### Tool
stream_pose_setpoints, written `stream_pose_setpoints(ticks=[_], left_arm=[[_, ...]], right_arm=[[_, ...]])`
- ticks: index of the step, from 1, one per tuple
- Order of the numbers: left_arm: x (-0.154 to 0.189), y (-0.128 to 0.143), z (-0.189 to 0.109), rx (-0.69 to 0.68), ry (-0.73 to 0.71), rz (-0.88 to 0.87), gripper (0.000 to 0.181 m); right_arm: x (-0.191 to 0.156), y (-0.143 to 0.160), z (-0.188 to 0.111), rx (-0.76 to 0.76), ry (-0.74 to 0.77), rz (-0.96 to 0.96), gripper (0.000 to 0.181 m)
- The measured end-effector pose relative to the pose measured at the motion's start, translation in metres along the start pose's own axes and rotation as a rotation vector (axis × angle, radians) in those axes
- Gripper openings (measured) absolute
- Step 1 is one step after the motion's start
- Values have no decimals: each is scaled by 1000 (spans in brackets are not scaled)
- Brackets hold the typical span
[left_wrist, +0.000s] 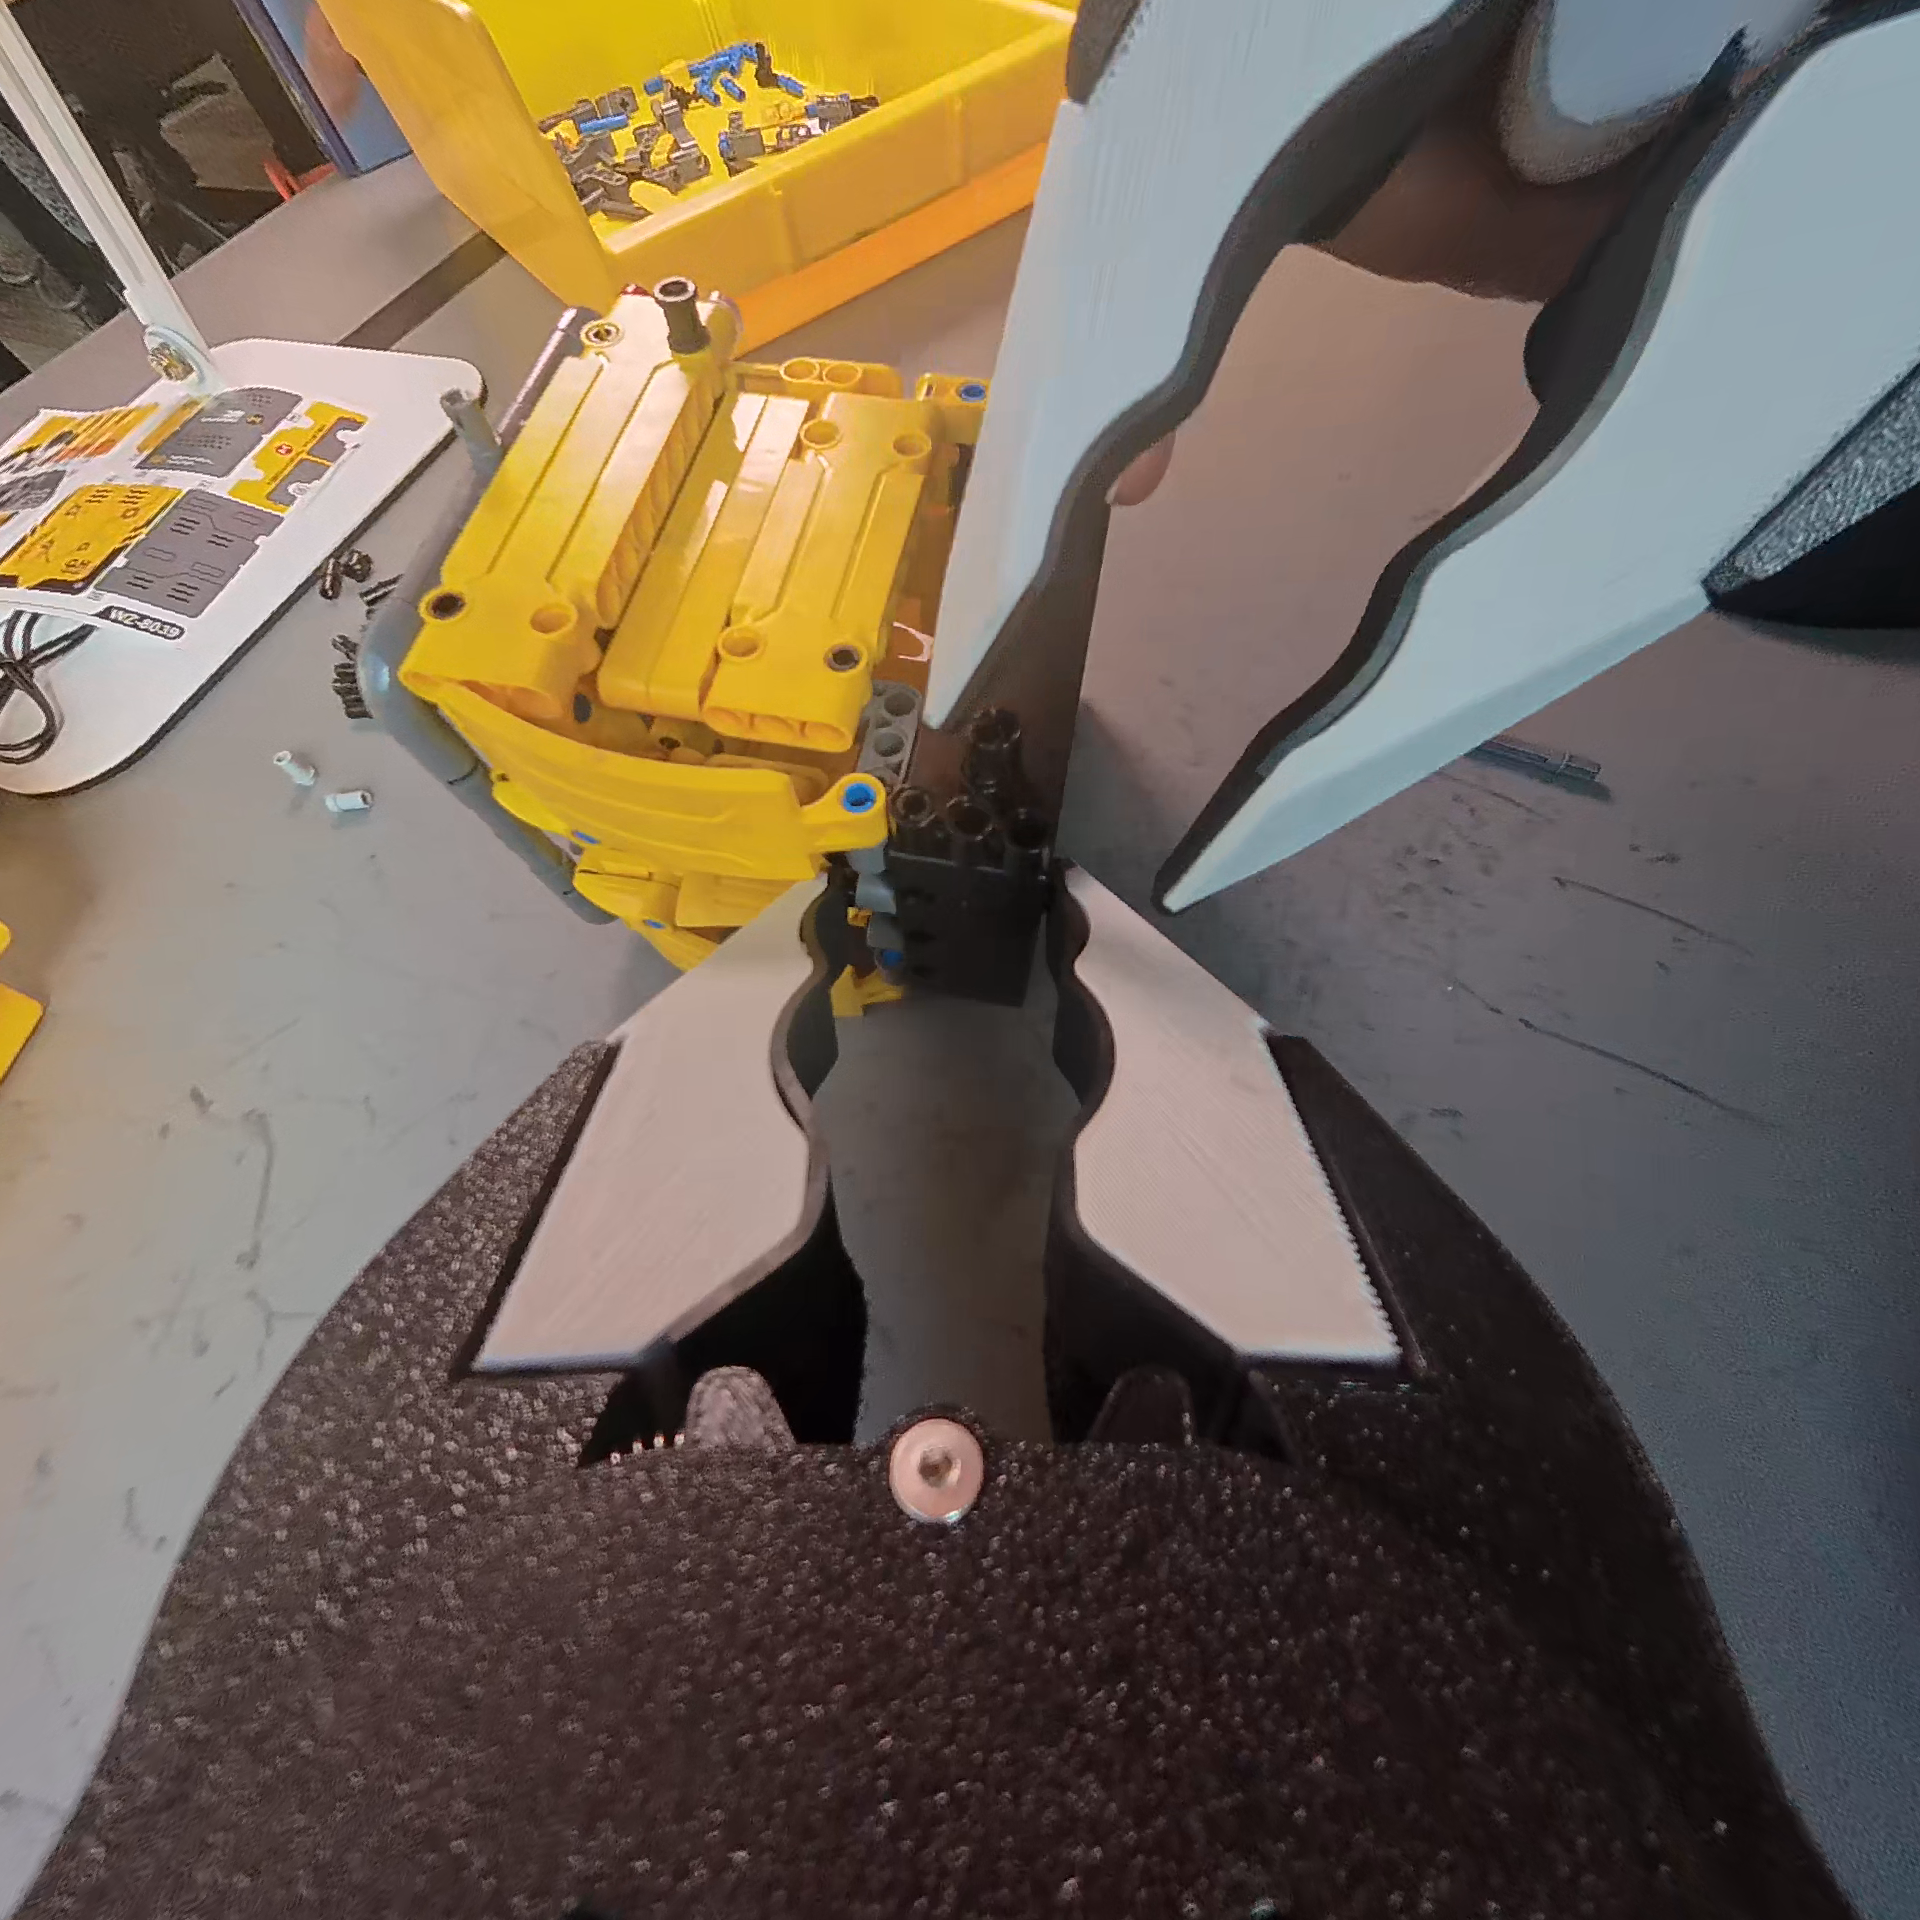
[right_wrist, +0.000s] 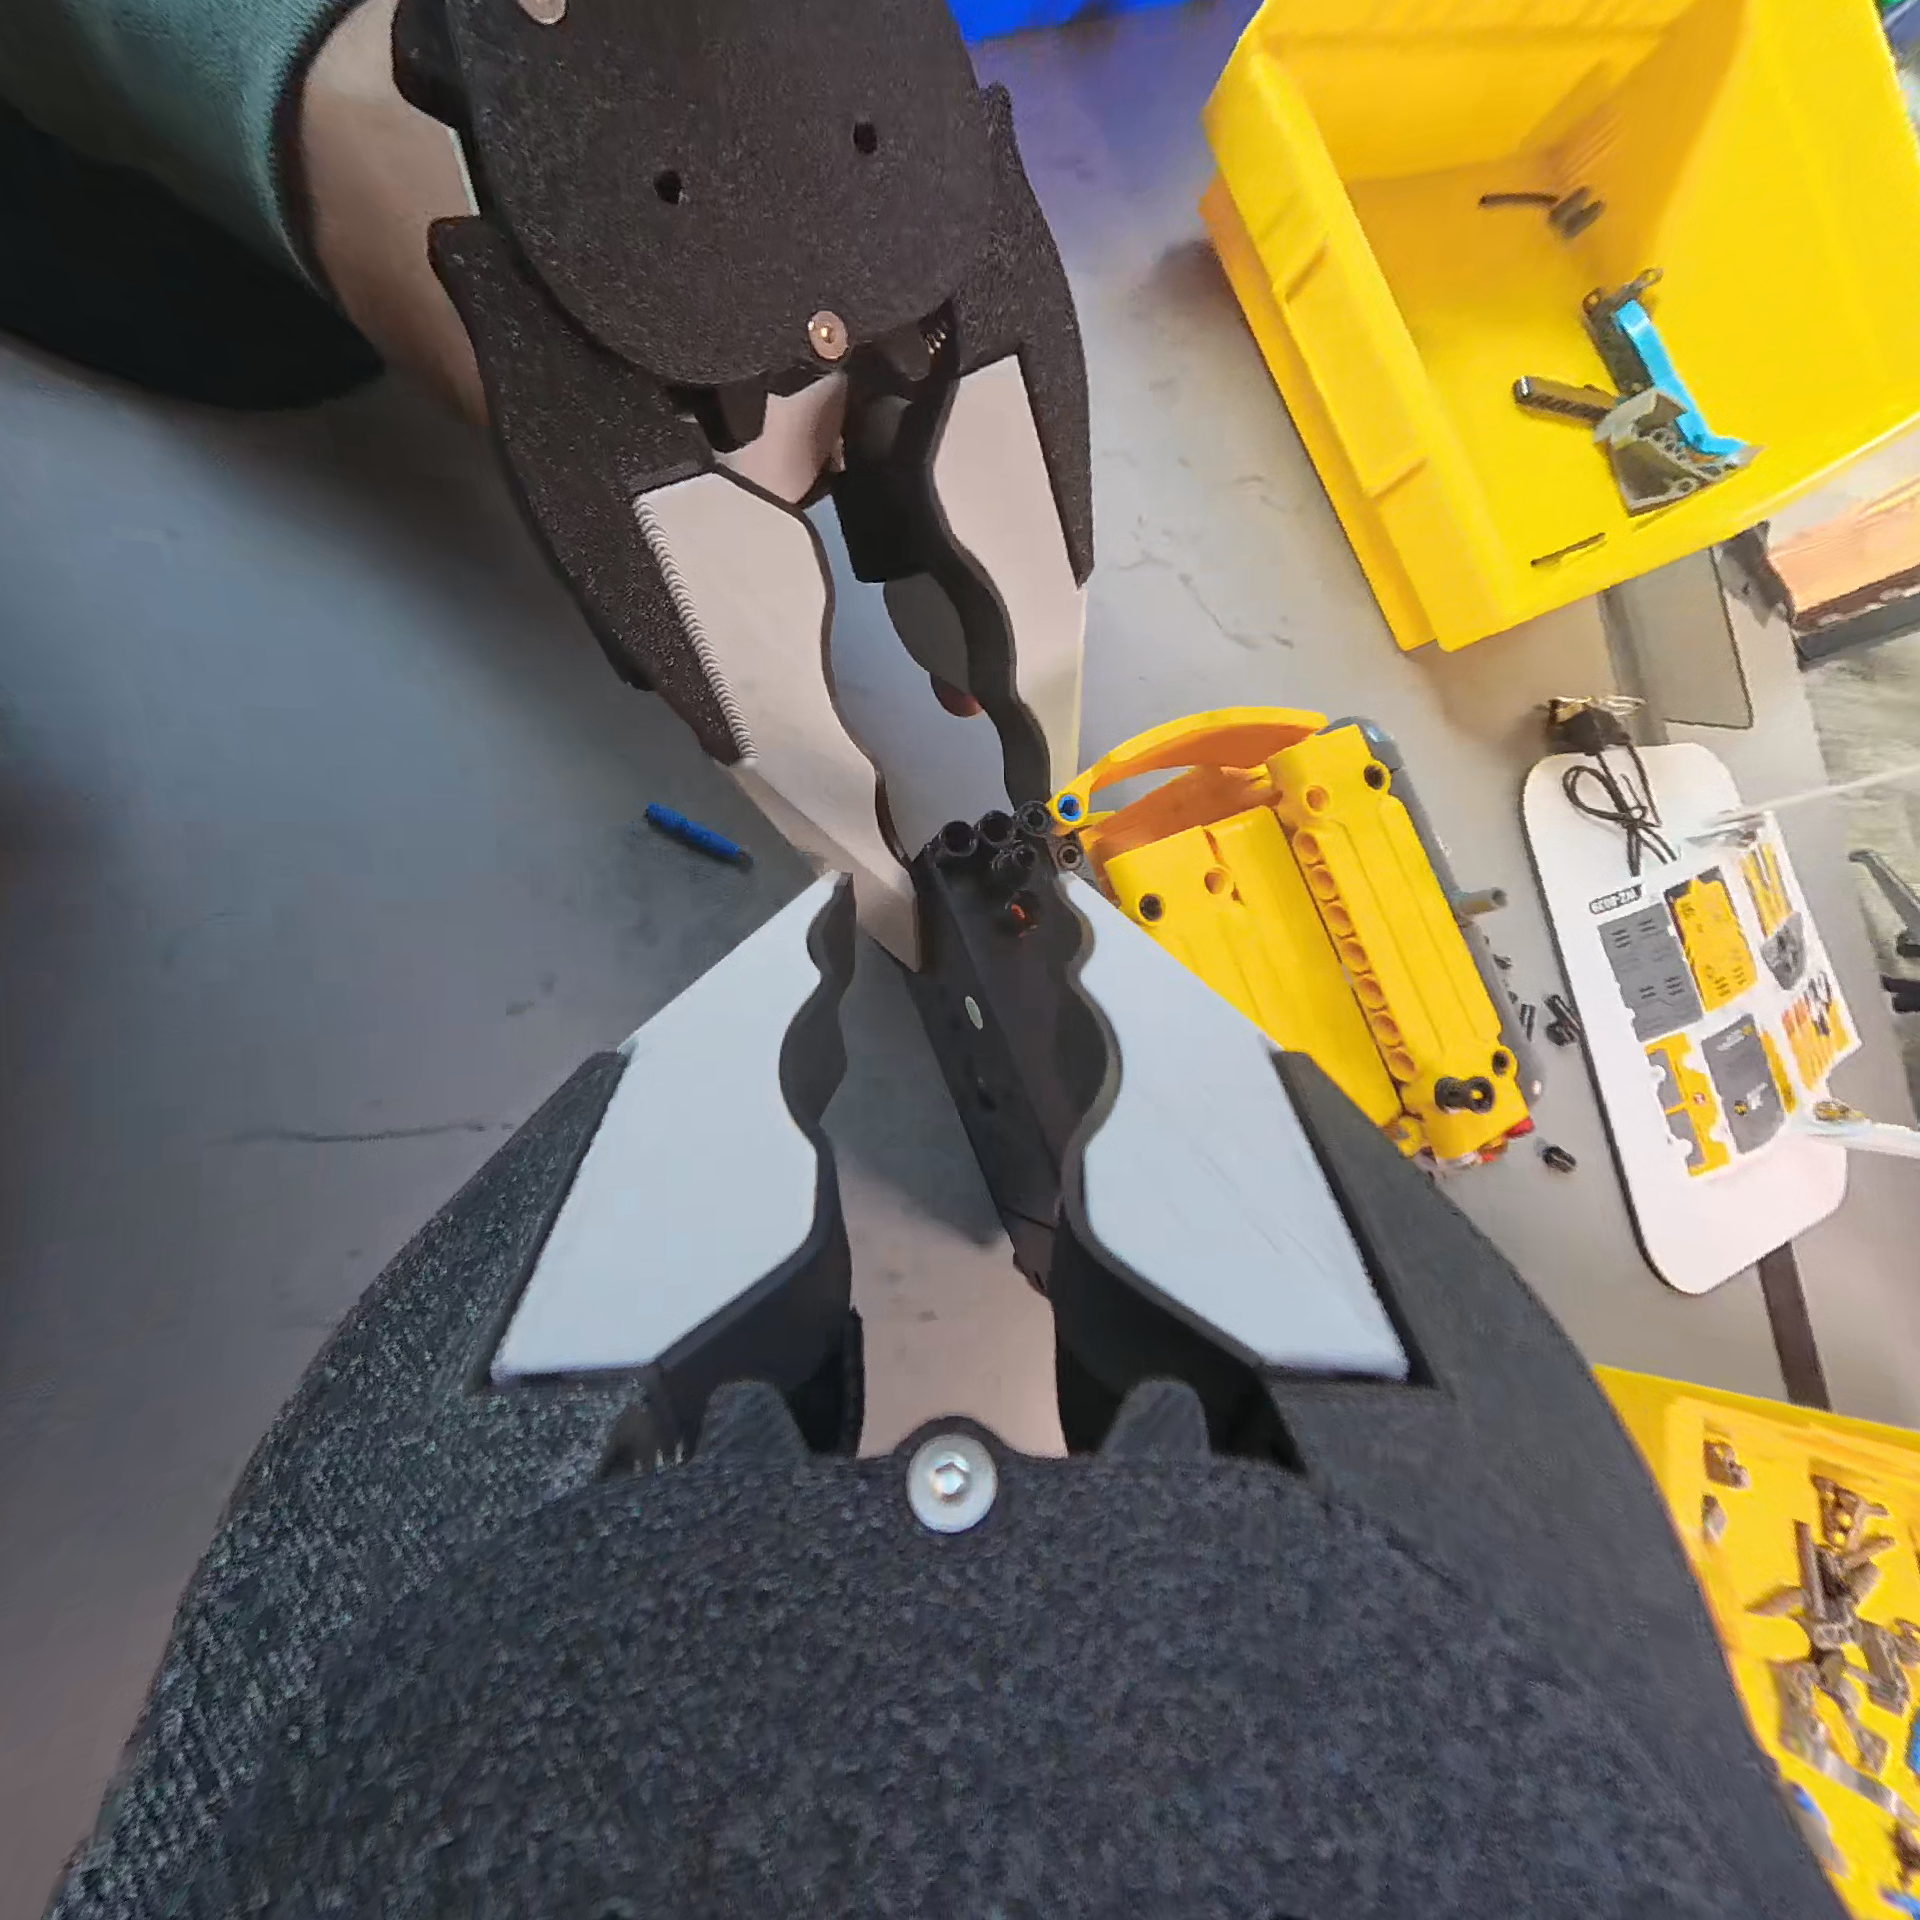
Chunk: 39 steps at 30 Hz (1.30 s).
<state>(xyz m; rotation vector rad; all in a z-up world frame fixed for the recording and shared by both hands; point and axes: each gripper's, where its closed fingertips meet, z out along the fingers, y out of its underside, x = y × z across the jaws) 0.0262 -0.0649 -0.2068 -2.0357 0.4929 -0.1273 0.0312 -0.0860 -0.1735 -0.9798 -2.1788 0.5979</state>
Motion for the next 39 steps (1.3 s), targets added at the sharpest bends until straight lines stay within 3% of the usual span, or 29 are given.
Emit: stream_pose_setpoints(ticks=[9, 14, 17, 19, 23, 27, 32, 36, 39], left_arm=[[-1, 0, 1, -3, -27, -6, 37], [-1, 0, 1, -5, -35, 5, 37], [-1, -1, 1, -3, -29, -2, 38], [-1, -1, 1, -2, -26, -6, 38], [0, -1, 1, -2, -20, -9, 38], [-1, -1, 1, -1, -15, -7, 38], [-1, -1, 1, -1, -20, -1, 38], [-1, -1, 0, -1, -21, 4, 38], [-1, 0, 0, 0, -20, 6, 38]], right_arm=[[-12, -3, 1, 117, -60, 158, 32], [-19, -7, 0, 202, -104, 228, 41], [-20, -7, -12, 251, -143, 257, 48], [-17, 2, -31, 264, -142, 224, 39], [-24, 61, -56, 25, -203, 281, 37], [-59, 90, -65, -105, -288, 319, 38], [-82, 102, -55, -176, -315, 344, 45], [-77, 110, -47, -202, -267, 331, 53], [-75, 109, -44, -186, -275, 329, 49]])
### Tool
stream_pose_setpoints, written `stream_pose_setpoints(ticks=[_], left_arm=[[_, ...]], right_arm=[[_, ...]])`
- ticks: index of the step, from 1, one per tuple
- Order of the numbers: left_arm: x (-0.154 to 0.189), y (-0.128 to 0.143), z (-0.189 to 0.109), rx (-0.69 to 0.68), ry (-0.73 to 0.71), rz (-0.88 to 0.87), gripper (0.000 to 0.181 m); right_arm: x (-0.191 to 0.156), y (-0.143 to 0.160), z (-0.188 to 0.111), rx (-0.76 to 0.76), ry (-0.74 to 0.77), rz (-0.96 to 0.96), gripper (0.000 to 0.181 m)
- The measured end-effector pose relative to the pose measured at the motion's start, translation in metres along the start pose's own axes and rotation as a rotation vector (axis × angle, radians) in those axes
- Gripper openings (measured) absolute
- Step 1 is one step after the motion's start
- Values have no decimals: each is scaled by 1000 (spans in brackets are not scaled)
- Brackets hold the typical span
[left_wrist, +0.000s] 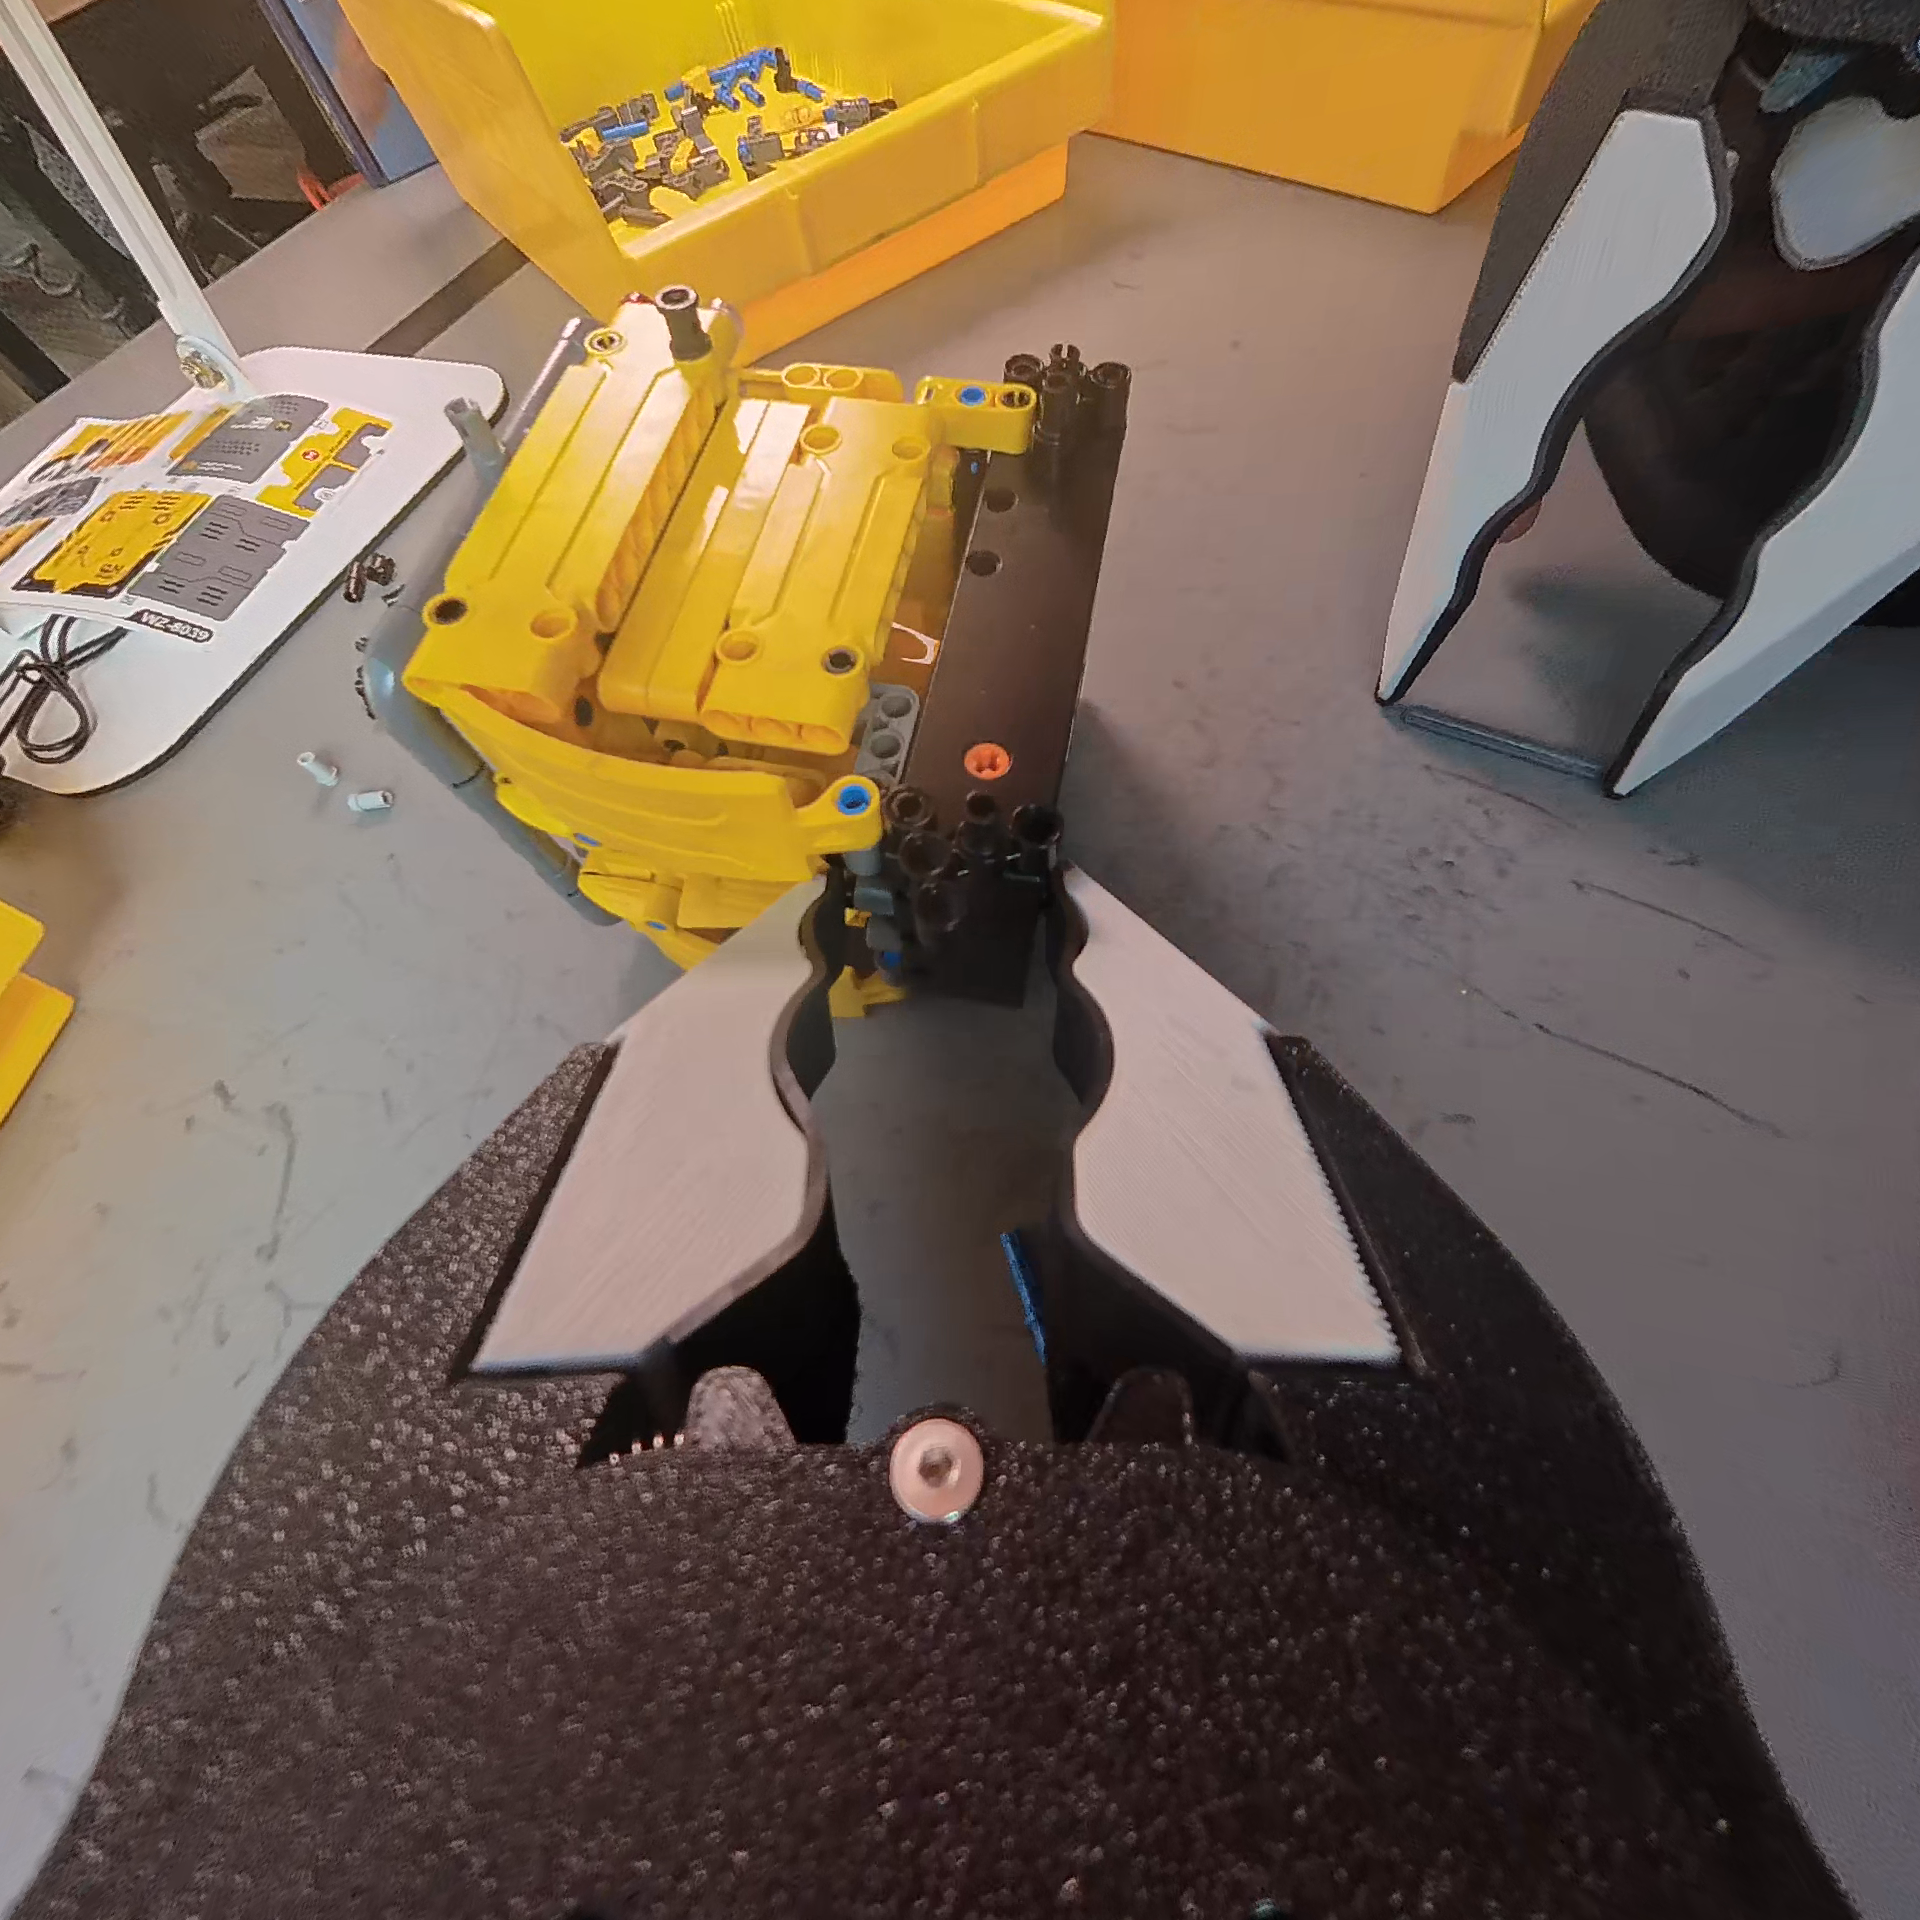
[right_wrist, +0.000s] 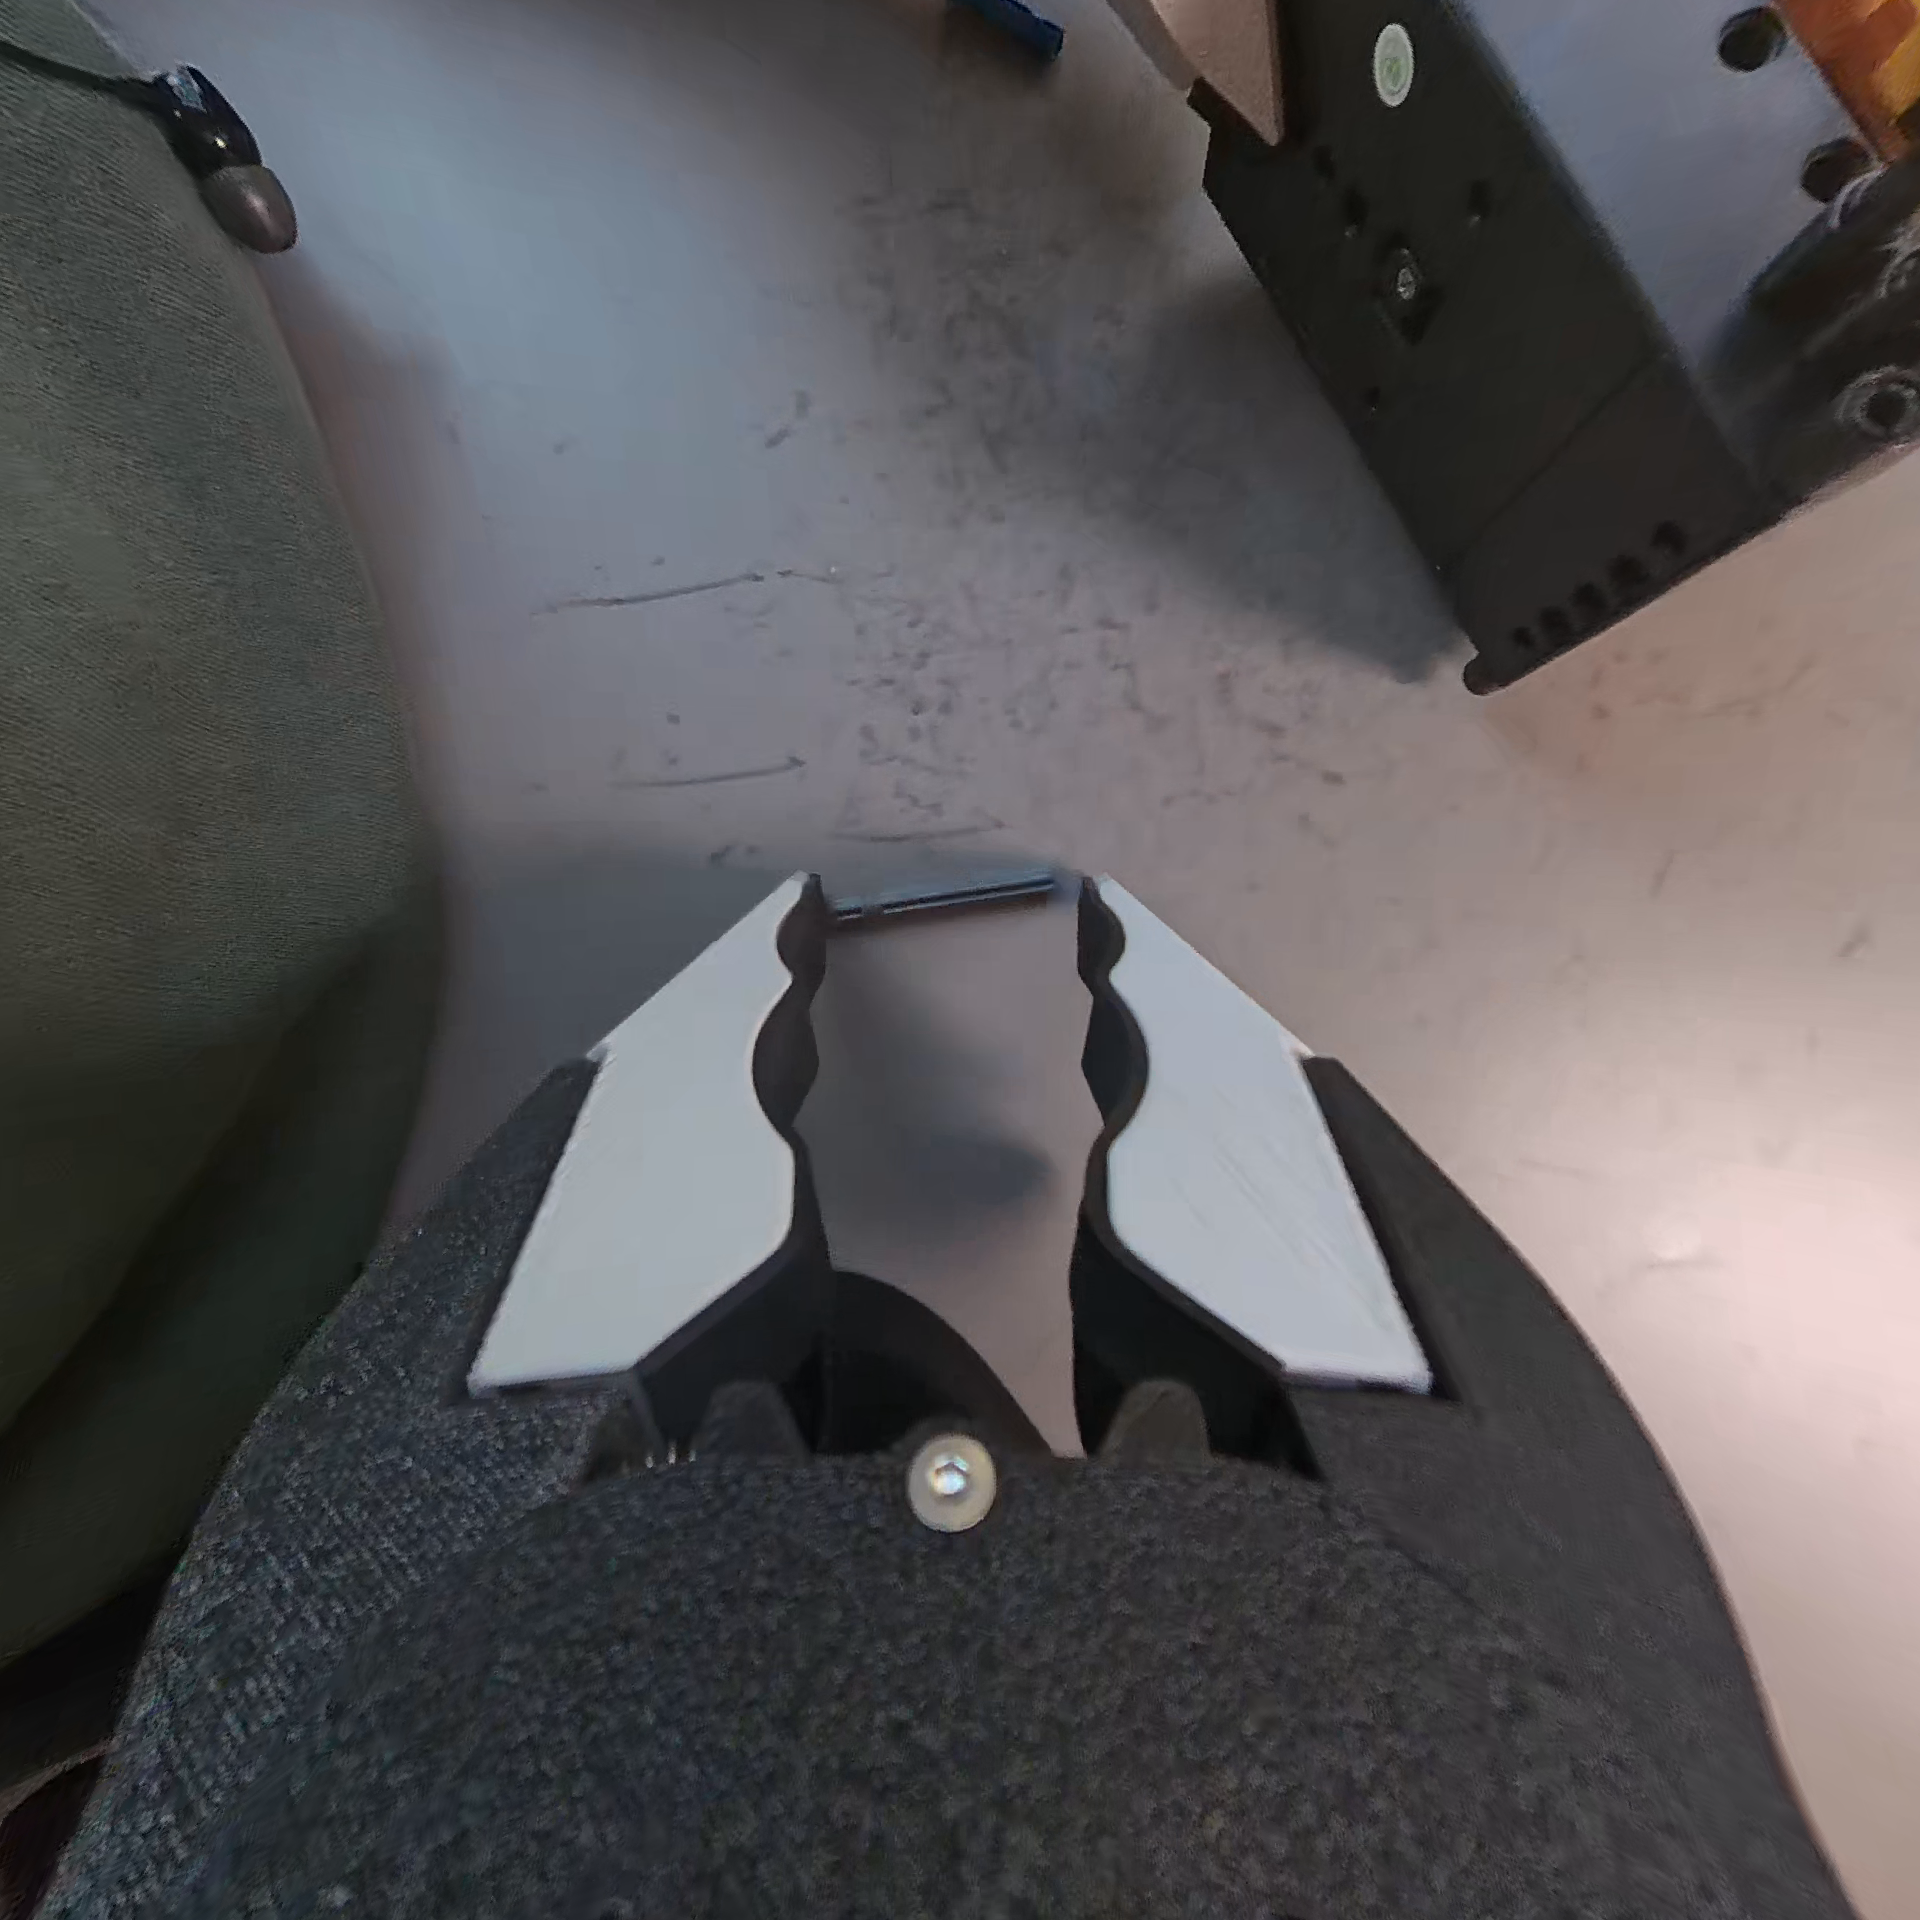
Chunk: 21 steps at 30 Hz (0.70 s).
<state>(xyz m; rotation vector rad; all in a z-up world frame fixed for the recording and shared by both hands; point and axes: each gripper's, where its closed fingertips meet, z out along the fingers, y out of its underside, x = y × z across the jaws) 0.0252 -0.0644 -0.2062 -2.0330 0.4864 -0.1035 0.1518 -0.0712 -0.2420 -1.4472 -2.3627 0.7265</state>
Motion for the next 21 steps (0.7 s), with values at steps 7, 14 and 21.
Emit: stream_pose_setpoints(ticks=[7, 14, 21], left_arm=[[-2, 0, -5, 15, 6, 19, 48], [-2, -6, -40, 61, 183, -55, 60], [39, -87, -73, 428, 711, -574, 37]], right_arm=[[2, 1, -1, 3, -9, -43, 43], [9, -44, -29, 295, 93, -117, 43], [12, -139, -84, 701, 430, -438, 43]])
